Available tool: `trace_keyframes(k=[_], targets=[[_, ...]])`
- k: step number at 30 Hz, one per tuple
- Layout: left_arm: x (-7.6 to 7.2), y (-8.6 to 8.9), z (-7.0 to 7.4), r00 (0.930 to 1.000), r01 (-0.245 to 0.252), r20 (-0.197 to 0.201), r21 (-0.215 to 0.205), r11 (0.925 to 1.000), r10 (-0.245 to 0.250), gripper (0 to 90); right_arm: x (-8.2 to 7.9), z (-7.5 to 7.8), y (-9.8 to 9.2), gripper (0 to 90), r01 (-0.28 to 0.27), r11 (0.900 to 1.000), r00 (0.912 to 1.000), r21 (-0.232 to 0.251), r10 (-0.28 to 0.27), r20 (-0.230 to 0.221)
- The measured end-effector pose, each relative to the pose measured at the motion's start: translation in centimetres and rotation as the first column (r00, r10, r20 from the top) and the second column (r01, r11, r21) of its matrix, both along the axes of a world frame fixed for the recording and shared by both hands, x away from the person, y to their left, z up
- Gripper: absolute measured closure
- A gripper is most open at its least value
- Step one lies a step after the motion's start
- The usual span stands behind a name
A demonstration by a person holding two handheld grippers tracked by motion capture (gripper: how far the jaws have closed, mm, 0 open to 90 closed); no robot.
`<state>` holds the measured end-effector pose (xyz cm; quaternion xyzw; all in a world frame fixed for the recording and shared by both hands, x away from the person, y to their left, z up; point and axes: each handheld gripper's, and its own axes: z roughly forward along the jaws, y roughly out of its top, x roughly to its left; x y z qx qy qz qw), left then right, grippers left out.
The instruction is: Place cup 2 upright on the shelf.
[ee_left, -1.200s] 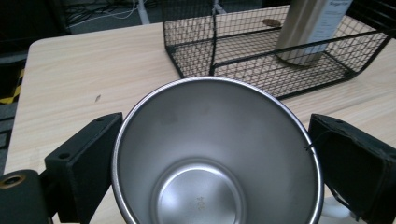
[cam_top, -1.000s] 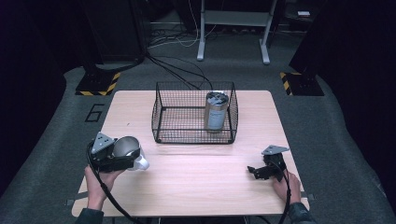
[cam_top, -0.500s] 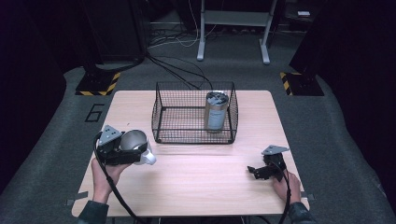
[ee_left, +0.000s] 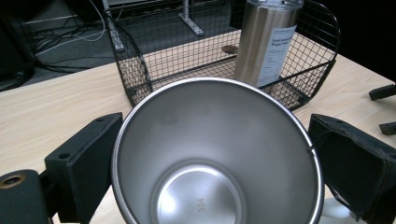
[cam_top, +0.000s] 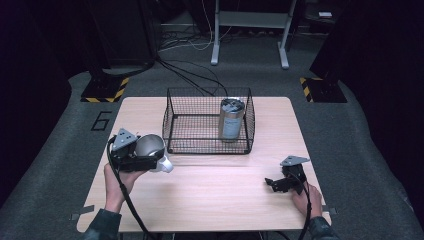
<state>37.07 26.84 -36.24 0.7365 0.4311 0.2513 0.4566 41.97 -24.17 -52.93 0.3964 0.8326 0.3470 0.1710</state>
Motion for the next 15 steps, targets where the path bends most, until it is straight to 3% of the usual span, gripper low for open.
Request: trace_keyframes(k=[15], targets=[[1.4,-2.2,1.8,0.9980,0.058,0.022,0.036,0.9977,-0.058,6.3,0.0,0.0,0.0,0.0,0.000,1.000,1.0000,-0.001,0.000,0.001]])
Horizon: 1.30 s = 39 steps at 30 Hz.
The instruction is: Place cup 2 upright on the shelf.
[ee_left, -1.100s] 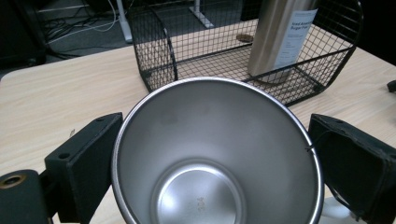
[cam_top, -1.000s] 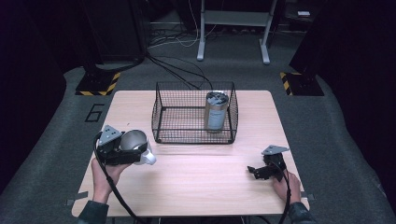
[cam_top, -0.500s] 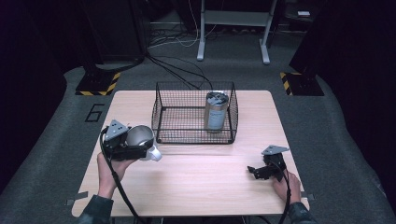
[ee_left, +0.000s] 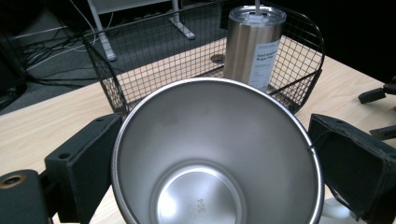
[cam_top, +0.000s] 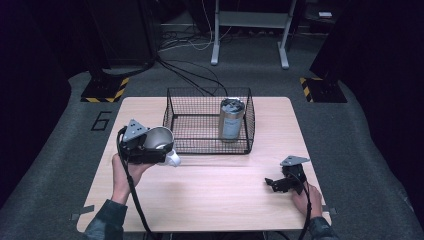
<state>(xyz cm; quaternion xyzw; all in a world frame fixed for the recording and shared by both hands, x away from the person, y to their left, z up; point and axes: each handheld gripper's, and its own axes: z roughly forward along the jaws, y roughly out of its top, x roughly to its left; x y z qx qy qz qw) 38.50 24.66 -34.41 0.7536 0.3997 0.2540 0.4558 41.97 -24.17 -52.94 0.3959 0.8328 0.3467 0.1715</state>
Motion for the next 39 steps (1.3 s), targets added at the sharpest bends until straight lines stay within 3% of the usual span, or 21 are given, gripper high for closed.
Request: trace_keyframes(k=[21,30,39], targets=[[2.7,-2.8,2.5,0.9978,0.059,0.029,0.038,0.9976,-0.060,6.3,0.0,0.0,0.0,0.0,0.000,1.000,1.0000,0.000,0.000,0.000],[4.6,-4.7,3.3,0.9970,0.068,0.032,0.064,0.9956,-0.070,6.3,0.0,0.0,0.0,0.0,0.000,1.000,1.0000,0.001,0.000,0.000],[7.1,-5.8,3.5,0.9980,0.060,0.014,0.052,0.9969,-0.061,6.3,0.0,0.0,0.0,0.0,0.000,1.000,1.0000,-0.001,0.000,0.000]])
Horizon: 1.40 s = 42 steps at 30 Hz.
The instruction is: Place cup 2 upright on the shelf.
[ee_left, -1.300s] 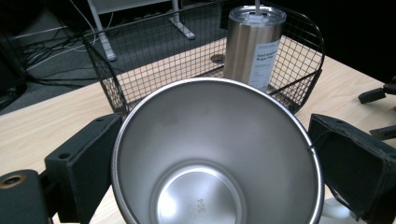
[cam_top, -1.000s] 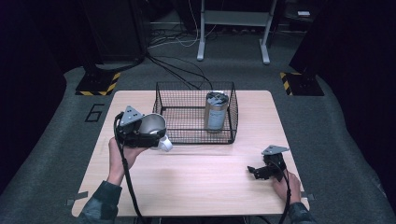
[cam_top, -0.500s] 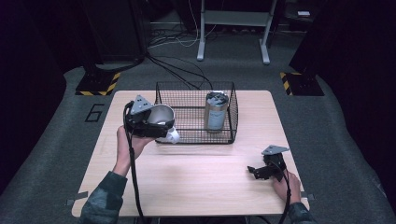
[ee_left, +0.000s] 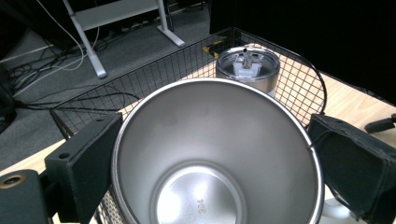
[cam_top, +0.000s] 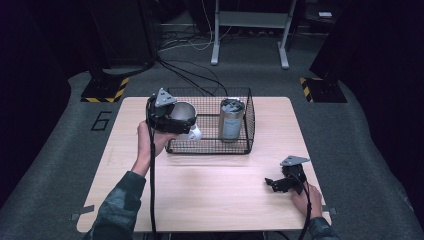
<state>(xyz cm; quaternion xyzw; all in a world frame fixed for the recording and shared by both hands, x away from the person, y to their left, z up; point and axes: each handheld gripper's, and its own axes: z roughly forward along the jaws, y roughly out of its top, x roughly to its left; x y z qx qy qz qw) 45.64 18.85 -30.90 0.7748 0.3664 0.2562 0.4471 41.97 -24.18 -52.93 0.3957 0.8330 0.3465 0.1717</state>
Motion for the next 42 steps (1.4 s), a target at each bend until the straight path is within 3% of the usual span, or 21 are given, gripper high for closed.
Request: trace_keyframes(k=[6,10,17,42], targets=[[1.9,-0.6,-0.5,0.9997,-0.019,-0.015,0.006,0.9998,0.019,6.3,0.0,0.0,0.0,0.0,0.001,1.000,1.0000,0.001,-0.001,0.000],[3.0,-0.9,-0.9,0.9991,-0.034,-0.024,-0.011,0.9993,0.034,6.3,0.0,0.0,0.0,0.0,0.002,1.000,1.0000,0.003,-0.002,-0.001],[4.2,-1.0,-1.6,0.9984,-0.045,-0.034,-0.041,0.9981,0.044,6.3,0.0,0.0,0.0,0.0,-0.003,1.000,1.0000,0.001,0.003,0.000],[8.4,-1.3,-5.0,0.9870,-0.136,-0.094,-0.060,0.9888,0.130,6.3,0.0,0.0,0.0,0.0,0.000,1.000,1.0000,0.007,0.000,-0.005]])
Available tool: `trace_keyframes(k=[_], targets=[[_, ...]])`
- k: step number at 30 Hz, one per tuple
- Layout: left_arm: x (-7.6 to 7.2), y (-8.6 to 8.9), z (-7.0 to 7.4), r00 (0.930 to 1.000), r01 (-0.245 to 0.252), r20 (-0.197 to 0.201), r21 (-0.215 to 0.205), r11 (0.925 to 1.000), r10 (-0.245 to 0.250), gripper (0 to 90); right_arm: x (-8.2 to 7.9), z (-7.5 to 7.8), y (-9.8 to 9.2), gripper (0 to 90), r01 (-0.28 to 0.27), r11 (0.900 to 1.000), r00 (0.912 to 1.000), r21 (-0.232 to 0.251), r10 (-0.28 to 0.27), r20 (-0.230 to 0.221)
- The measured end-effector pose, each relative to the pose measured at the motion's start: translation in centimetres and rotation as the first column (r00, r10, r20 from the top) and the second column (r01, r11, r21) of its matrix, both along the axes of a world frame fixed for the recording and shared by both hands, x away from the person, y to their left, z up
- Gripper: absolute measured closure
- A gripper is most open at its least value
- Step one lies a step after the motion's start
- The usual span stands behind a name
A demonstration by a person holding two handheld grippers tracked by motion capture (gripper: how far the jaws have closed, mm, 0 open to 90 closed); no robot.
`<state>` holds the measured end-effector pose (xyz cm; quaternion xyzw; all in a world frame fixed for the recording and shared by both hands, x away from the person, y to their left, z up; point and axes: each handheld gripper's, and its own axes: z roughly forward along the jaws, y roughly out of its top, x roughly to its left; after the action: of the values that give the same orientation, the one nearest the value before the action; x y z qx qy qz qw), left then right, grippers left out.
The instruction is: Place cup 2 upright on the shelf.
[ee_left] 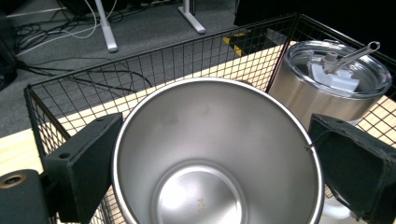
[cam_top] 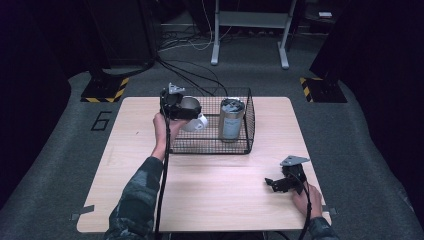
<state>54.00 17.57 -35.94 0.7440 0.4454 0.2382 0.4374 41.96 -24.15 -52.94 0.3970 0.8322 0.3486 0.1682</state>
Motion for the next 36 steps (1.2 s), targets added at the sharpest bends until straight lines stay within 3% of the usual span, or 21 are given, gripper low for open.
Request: trace_keyframes(k=[5,36], targets=[[0.6,-0.2,-0.7,0.9999,-0.012,-0.012,-0.006,0.9999,0.012,6.3,0.0,0.0,0.0,0.0,0.000,1.000,1.0000,-0.001,0.000,0.001],[3.5,-1.4,-4.0,0.9941,-0.020,-0.106,0.046,0.9987,0.024,6.2,0.0,0.0,0.0,0.0,0.000,1.000,1.0000,-0.001,0.000,0.001]])
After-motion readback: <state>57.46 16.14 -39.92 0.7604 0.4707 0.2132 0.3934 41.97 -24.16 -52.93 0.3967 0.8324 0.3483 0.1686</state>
